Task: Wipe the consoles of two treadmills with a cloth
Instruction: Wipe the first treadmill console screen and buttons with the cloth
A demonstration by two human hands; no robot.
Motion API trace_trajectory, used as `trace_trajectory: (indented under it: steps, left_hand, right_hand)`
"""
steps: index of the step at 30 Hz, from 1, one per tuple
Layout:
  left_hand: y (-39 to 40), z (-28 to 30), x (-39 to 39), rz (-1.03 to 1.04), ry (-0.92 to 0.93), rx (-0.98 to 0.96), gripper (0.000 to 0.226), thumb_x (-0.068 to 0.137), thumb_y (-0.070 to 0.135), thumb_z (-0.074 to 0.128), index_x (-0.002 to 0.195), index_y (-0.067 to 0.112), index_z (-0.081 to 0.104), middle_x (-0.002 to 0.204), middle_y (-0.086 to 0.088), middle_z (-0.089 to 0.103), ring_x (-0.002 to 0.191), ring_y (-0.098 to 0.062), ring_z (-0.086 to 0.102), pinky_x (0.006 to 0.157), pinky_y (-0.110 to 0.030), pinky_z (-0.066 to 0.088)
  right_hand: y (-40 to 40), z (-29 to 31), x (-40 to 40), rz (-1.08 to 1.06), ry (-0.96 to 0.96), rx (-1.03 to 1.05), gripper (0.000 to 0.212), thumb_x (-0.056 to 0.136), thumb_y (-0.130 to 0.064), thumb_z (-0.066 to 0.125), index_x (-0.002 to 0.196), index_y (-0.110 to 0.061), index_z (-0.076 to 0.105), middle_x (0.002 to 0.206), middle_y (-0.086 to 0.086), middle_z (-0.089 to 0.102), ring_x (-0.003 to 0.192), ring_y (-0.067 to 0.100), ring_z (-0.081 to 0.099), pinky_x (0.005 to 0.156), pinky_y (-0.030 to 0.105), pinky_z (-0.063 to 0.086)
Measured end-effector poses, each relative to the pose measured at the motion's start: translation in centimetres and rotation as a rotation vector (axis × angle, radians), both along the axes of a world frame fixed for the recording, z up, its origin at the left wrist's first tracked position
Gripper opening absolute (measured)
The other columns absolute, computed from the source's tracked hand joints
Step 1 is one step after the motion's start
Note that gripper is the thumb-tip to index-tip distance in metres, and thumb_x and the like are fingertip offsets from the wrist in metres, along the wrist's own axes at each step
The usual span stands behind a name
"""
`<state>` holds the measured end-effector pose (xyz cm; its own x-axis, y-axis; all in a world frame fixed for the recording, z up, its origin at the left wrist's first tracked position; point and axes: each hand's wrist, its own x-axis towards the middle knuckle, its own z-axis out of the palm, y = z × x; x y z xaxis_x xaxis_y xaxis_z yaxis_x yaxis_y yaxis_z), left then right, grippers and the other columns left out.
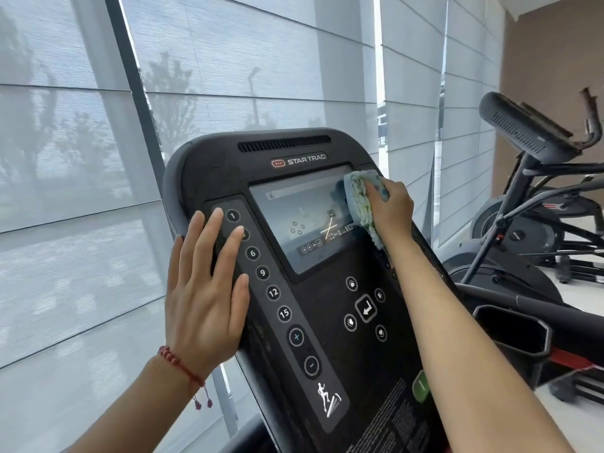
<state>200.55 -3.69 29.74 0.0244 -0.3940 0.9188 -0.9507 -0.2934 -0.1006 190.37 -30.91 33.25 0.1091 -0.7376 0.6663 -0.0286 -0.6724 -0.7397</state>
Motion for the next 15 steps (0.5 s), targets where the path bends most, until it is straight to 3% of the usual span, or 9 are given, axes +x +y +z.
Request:
trace_trajectory:
  steps: [8,11,15]
  left_hand:
    - [0.0,-0.1,-0.1,0.008,-0.013,-0.005,0.05,0.09,0.025,0.033,0.131,0.001,0.048,0.147,-0.018,0.032,0.139,-0.033,0.02,0.108,-0.056,0.024]
    - [0.1,0.0,-0.2,0.04,-0.01,0.02,0.051,0.09,0.026,0.033,0.132,0.001,0.048,0.147,-0.017,0.031,0.14,-0.032,0.019,0.11,-0.053,0.021]
    - [0.4,0.3,-0.3,0.066,-0.01,0.045,0.054,0.091,0.029,0.034,0.137,0.002,0.043,0.15,-0.016,0.027,0.141,-0.03,0.017,0.111,-0.052,0.019]
  right_hand:
    - [9.3,-1.1,1.4,0.16,0.004,-0.169,0.038,0.088,-0.032,0.06,0.117,-0.008,0.062,0.103,0.005,0.058,0.093,0.012,0.053,0.077,0.014,0.033]
    - [12.4,-1.5,1.3,0.225,0.012,-0.206,0.041,0.087,-0.035,0.06,0.118,-0.007,0.062,0.097,-0.003,0.055,0.092,0.01,0.053,0.074,0.01,0.034]
    - [13.6,-1.3,0.5,0.26,-0.056,-0.12,0.04,0.085,-0.035,0.062,0.115,-0.009,0.064,0.095,-0.002,0.058,0.091,0.01,0.056,0.077,0.002,0.038]
